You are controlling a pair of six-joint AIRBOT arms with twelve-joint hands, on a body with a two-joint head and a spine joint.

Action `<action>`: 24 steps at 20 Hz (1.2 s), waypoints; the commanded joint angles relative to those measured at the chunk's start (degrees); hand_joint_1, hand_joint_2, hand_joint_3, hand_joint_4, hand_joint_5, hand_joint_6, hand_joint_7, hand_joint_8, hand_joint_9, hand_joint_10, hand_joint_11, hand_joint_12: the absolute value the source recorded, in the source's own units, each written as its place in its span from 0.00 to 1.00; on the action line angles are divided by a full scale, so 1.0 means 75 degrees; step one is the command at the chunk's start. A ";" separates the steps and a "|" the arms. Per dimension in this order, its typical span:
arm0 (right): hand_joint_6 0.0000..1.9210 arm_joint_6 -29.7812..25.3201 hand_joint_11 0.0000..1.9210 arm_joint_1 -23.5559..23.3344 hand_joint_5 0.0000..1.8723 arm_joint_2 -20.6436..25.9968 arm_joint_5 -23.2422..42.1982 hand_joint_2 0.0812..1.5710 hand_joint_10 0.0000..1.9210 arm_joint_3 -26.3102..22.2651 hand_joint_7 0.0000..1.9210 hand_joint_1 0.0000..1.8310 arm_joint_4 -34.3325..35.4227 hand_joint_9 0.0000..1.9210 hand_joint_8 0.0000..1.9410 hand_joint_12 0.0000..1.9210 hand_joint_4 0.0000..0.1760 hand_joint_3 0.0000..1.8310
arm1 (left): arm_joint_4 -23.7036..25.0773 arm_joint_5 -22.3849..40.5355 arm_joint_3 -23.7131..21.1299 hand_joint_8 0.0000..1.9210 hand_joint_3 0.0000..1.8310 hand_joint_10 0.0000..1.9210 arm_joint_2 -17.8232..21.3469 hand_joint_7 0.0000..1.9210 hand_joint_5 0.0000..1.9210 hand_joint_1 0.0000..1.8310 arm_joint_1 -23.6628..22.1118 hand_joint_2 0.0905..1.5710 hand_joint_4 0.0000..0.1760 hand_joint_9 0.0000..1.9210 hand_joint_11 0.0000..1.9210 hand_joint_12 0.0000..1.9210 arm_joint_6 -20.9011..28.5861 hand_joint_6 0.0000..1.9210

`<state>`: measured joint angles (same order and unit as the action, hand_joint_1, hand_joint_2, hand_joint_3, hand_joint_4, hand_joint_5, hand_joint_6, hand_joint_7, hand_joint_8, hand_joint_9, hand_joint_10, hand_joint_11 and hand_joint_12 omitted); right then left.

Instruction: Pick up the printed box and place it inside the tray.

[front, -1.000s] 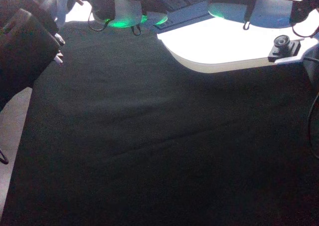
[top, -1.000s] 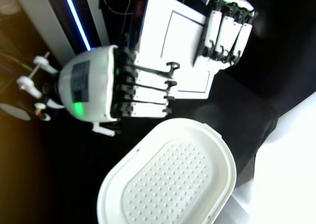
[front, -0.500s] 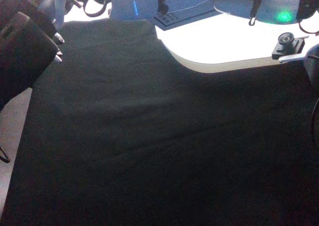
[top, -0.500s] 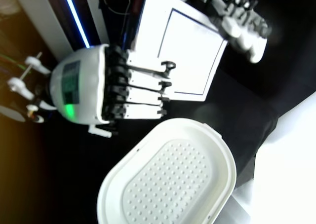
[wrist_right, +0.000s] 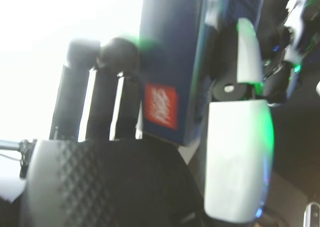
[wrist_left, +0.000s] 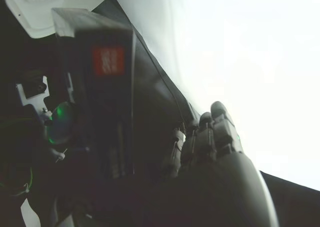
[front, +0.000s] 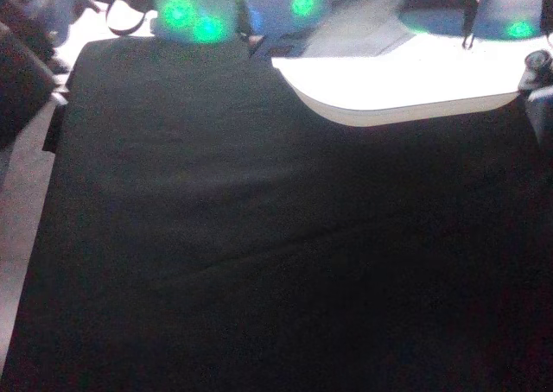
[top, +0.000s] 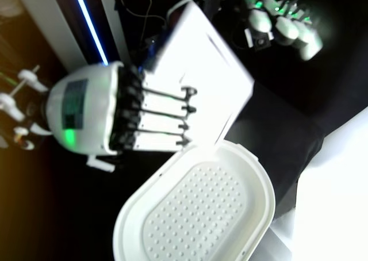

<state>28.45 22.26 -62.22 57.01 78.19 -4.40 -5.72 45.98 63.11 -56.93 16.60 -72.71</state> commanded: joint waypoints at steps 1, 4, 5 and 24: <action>0.41 0.0056 0.63 -0.0248 0.58 0.0048 0.0554 0.66 0.98 0.0010 0.54 0.65 -0.0025 0.64 0.93 1.00 0.00 0.00 | -0.0047 0.0920 -0.0054 0.00 0.00 0.00 0.0209 0.00 0.00 0.08 -0.0028 0.46 0.94 0.00 0.00 0.00 0.0029 0.00; 0.45 0.0253 0.75 -0.0941 0.56 0.0137 -0.0204 0.67 1.00 -0.0006 0.53 0.64 -0.0797 0.73 1.00 1.00 0.00 0.00 | -0.0194 0.0966 -0.0170 0.00 0.01 0.00 0.0599 0.00 0.00 0.06 0.0081 0.48 0.86 0.00 0.00 0.00 0.0028 0.00; 0.53 0.0328 0.49 -0.1038 0.50 0.0214 -0.0253 0.70 1.00 -0.0041 0.38 0.63 -0.0832 0.50 0.92 1.00 0.00 0.00 | -0.0241 0.1000 -0.0189 0.00 0.00 0.00 0.0666 0.00 0.00 0.06 0.0130 0.47 0.77 0.00 0.00 0.00 0.0027 0.00; 0.34 0.2404 0.76 -0.1955 0.62 0.0667 -0.2962 0.64 0.94 -0.0319 0.59 0.65 -0.1913 0.75 0.80 0.99 0.00 0.00 | -0.1061 0.1968 -0.0480 0.00 0.00 0.00 0.1223 0.00 0.00 0.02 0.1302 0.52 0.15 0.00 0.00 0.00 0.0027 0.00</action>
<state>46.09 8.45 -57.71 29.30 75.75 -20.23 -14.11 52.97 59.44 -48.36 26.74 -72.66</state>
